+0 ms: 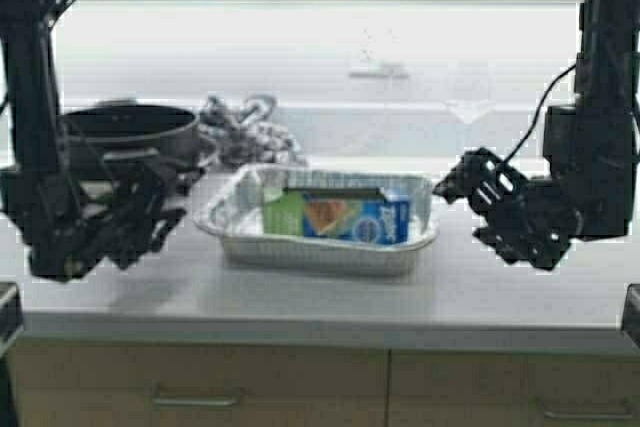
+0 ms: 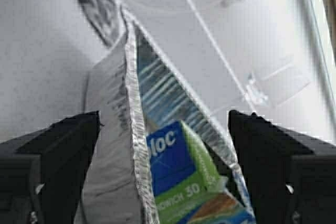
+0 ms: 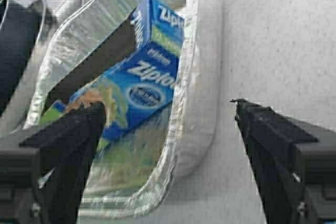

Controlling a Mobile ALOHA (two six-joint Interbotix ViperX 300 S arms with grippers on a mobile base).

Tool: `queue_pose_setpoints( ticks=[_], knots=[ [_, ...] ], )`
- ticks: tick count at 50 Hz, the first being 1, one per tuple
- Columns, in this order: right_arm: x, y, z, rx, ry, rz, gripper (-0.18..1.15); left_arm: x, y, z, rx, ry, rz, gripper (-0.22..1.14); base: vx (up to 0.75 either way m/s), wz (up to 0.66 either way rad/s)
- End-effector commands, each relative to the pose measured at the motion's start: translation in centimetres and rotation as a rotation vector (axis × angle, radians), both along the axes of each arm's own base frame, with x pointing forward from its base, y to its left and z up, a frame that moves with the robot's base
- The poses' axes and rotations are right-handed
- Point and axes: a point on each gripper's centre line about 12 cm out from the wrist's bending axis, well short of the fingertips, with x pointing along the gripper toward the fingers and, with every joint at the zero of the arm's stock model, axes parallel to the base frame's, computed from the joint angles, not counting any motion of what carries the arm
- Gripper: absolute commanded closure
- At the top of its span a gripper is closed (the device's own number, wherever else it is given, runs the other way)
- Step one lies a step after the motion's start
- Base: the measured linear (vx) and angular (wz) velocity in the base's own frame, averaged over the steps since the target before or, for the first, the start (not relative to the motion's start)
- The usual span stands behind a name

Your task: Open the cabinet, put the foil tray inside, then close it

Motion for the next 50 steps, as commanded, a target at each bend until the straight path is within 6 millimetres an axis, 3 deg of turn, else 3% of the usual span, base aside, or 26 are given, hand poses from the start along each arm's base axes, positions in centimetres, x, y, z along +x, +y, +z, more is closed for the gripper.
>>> queue_pose_setpoints(
  ticks=[1,10,23,37,42,46,50],
  knots=[
    [0.9,-0.8,0.0,0.019,-0.044,-0.035,-0.06,1.5,-0.3,0.9,0.022,-0.009,-0.062,-0.10,0.16,0.02],
    [1.8,-1.7,-1.4,0.040,-0.042,-0.047,-0.06,2.3,-0.5,0.3,0.053,0.025,-0.081,-0.10,0.13,0.01],
    [3.5,0.3,-2.3,0.156,-0.048,0.065,-0.06,2.5,-1.0,-0.3,0.026,0.085,-0.123,-0.10,0.06,-0.02],
    [4.4,1.1,-3.6,0.243,-0.019,0.093,-0.03,3.3,-1.3,-0.3,-0.002,0.095,-0.152,-0.10,0.02,-0.01],
    [4.4,1.0,-3.8,0.247,-0.016,0.090,0.07,3.3,-1.3,-0.2,-0.007,0.095,-0.152,-0.09,0.00,0.00],
    [4.4,1.1,-4.0,0.251,-0.012,0.091,0.24,3.3,-1.3,-0.3,-0.006,0.097,-0.152,-0.05,0.00,0.00],
    [4.4,1.0,-3.8,0.259,-0.024,0.090,0.50,3.2,-1.3,-0.2,-0.008,0.099,-0.151,0.17,0.00,0.00]
  ],
)
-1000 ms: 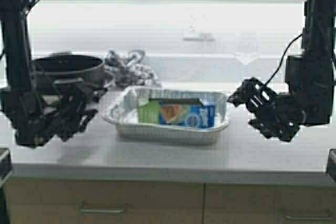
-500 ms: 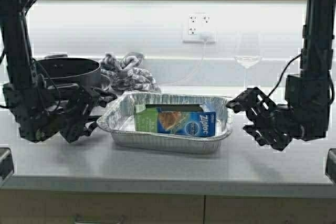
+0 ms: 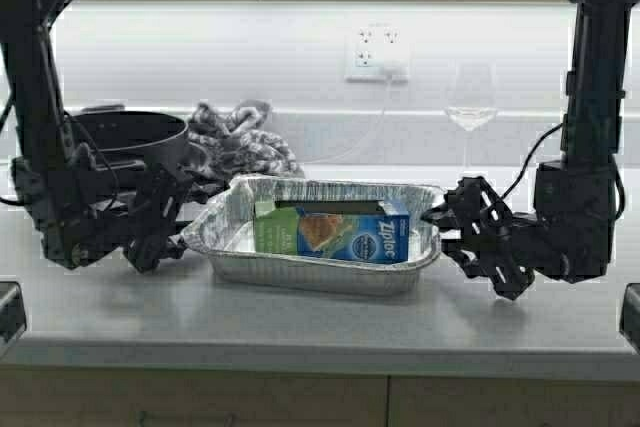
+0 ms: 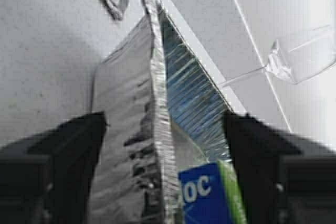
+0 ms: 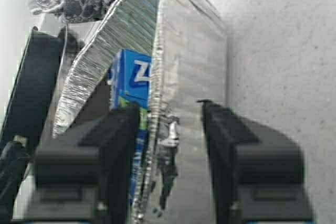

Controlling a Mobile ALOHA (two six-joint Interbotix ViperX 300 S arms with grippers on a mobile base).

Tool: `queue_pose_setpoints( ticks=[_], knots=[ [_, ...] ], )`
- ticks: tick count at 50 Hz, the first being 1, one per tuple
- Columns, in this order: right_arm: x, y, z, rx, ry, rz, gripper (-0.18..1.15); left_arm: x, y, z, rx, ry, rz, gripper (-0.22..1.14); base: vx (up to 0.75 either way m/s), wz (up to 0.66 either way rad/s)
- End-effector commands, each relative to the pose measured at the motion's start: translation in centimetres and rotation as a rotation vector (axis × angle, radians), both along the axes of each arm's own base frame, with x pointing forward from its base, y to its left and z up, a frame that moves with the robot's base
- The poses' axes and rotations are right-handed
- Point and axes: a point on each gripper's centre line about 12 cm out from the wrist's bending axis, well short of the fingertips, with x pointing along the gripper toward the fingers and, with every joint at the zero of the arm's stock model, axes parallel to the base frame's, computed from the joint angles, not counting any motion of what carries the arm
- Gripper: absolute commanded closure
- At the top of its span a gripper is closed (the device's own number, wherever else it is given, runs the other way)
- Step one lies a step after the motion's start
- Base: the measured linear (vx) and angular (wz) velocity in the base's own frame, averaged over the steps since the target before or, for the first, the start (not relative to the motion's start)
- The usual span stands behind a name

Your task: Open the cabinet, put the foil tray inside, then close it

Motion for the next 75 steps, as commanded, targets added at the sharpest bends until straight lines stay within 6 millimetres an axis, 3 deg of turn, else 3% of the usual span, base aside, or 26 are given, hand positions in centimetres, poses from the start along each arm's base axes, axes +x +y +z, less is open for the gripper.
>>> queue_pose_setpoints(
  ticks=[1,7,10,18,25,51,62,75],
  knots=[
    [0.3,0.2,1.1,0.022,-0.043,0.002,0.58,0.5,0.0,1.1,-0.007,-0.029,0.001,0.24,0.00,0.00],
    [-0.2,0.0,1.6,0.048,-0.066,-0.004,0.97,0.1,0.0,1.5,-0.013,-0.017,0.002,0.89,0.00,0.00],
    [-0.4,-0.1,2.0,0.064,-0.066,-0.007,0.98,-0.1,0.1,1.9,-0.018,-0.009,0.002,1.07,0.00,0.00],
    [-1.6,-0.3,3.9,0.098,-0.058,-0.006,0.88,-1.2,0.2,4.0,-0.028,0.003,0.001,0.82,0.00,0.00],
    [-3.2,-0.6,6.5,0.103,-0.053,0.003,0.89,-2.7,0.4,6.6,-0.021,-0.002,-0.001,0.89,0.00,0.00],
    [-10.1,-1.7,17.2,0.120,-0.135,0.052,0.89,-10.1,0.6,16.4,0.015,-0.052,-0.021,0.88,0.00,0.00],
    [-11.3,-1.7,20.6,0.152,-0.151,0.073,0.89,-12.3,0.9,20.4,0.093,-0.066,-0.023,0.88,0.00,0.00],
    [-11.8,-1.8,24.6,0.155,-0.168,0.085,0.89,-12.8,0.9,25.0,0.107,-0.073,-0.038,0.88,0.00,0.00]
  ],
)
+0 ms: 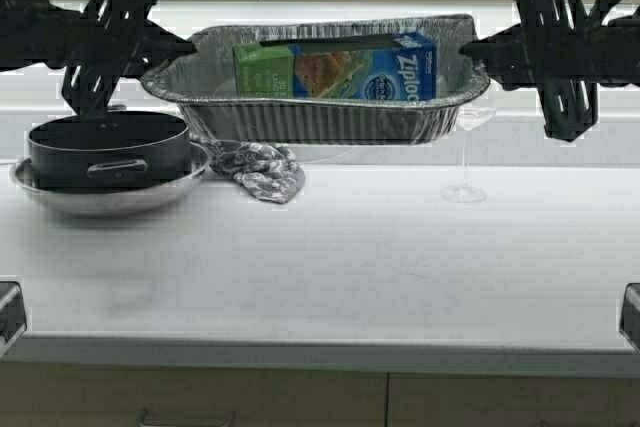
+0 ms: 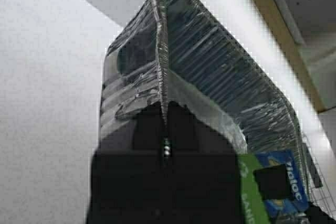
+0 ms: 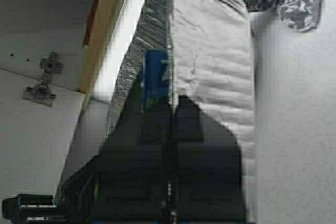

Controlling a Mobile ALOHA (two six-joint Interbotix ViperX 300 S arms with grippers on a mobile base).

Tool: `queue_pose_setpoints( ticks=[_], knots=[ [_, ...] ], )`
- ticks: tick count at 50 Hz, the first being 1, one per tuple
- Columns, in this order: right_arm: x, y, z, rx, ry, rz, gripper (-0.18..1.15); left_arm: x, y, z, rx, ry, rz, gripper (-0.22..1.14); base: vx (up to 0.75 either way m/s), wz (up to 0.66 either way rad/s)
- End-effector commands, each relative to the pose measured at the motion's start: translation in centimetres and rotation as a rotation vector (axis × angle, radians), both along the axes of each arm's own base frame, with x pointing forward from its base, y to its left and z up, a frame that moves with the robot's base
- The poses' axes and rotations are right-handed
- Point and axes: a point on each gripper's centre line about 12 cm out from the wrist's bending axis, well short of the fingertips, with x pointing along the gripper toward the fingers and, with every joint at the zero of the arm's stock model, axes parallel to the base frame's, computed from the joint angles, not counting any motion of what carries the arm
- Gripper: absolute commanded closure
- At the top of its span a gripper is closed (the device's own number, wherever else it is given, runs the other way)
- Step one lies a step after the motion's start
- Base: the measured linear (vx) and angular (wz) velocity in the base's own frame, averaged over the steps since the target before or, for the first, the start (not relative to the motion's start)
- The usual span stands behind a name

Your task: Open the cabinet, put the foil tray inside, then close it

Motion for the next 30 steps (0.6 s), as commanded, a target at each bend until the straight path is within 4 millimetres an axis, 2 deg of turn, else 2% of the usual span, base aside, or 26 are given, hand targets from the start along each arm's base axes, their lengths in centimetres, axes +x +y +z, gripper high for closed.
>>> queue_pose_setpoints(
  ticks=[1,18,30],
  knots=[
    [0.0,-0.2,2.8,0.001,-0.058,-0.015,0.89,0.2,-0.1,3.1,0.001,-0.058,-0.014,0.88,0.00,0.00],
    [0.0,-1.0,8.2,-0.053,-0.096,-0.078,0.89,1.9,-0.4,8.1,-0.056,-0.134,-0.016,0.88,0.00,0.00],
    [1.0,-1.5,11.4,-0.099,-0.083,-0.141,0.89,2.9,-0.7,10.8,-0.068,-0.172,-0.016,0.88,0.00,0.00]
  ],
)
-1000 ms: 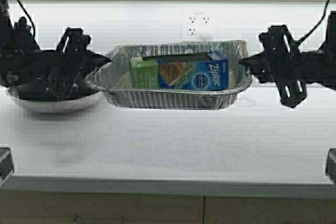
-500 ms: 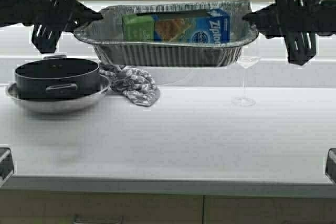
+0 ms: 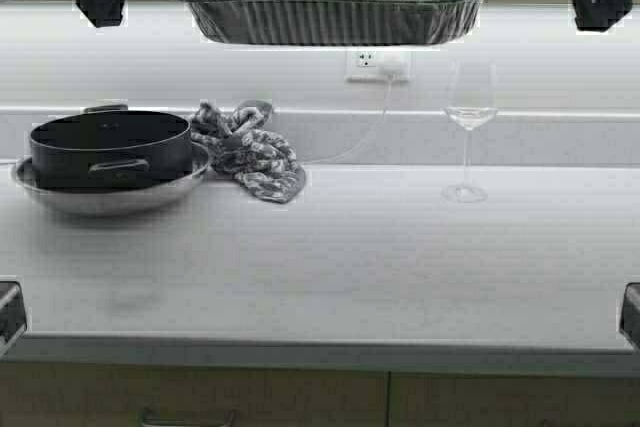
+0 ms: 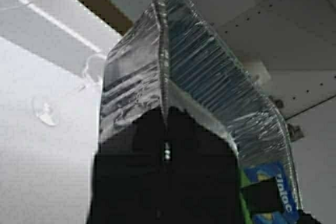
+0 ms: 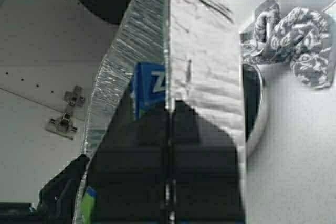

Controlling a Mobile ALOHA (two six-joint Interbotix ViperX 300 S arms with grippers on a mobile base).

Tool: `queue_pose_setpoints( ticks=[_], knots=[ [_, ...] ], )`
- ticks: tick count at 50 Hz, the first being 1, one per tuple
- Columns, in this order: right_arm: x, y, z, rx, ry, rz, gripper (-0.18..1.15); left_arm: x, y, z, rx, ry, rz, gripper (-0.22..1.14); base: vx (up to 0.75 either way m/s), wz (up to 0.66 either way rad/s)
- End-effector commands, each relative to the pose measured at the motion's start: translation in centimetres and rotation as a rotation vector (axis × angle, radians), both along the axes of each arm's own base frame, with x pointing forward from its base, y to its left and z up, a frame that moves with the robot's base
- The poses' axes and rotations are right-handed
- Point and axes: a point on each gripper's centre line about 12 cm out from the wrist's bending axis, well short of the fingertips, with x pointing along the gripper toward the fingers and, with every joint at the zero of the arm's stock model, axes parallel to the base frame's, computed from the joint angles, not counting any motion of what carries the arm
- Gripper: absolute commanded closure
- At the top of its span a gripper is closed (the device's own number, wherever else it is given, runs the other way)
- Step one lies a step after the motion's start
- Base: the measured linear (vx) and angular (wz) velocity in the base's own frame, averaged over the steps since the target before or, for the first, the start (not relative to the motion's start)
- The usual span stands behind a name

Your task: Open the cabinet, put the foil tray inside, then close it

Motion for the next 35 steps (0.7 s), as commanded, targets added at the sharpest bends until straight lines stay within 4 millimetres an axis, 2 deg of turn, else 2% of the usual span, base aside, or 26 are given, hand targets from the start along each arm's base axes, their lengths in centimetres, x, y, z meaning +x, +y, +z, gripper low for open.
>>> queue_pose_setpoints(
  ticks=[1,10,17,24,30,35],
  knots=[
    [1.0,-0.2,2.3,-0.006,-0.030,-0.030,0.89,0.9,0.1,2.6,0.001,-0.062,0.016,0.88,0.00,0.00],
    [3.9,-0.3,3.3,0.008,0.009,-0.069,0.89,2.7,-0.2,4.7,-0.003,-0.066,0.037,0.88,0.00,0.00],
    [6.8,-0.6,4.0,0.038,0.025,-0.092,0.89,5.2,-0.5,7.4,-0.009,-0.073,0.053,0.88,0.00,0.00],
    [9.5,-0.3,5.9,0.051,-0.002,-0.073,0.89,7.9,-0.8,9.8,-0.019,-0.053,0.064,0.88,0.00,0.00],
    [11.6,-1.3,7.2,0.079,-0.014,-0.081,0.89,10.4,-1.4,10.7,-0.051,-0.045,0.054,0.88,0.00,0.00],
    [14.1,-2.2,7.8,0.102,-0.016,-0.069,0.89,12.7,-1.9,11.1,-0.067,-0.049,0.053,0.88,0.00,0.00]
  ],
)
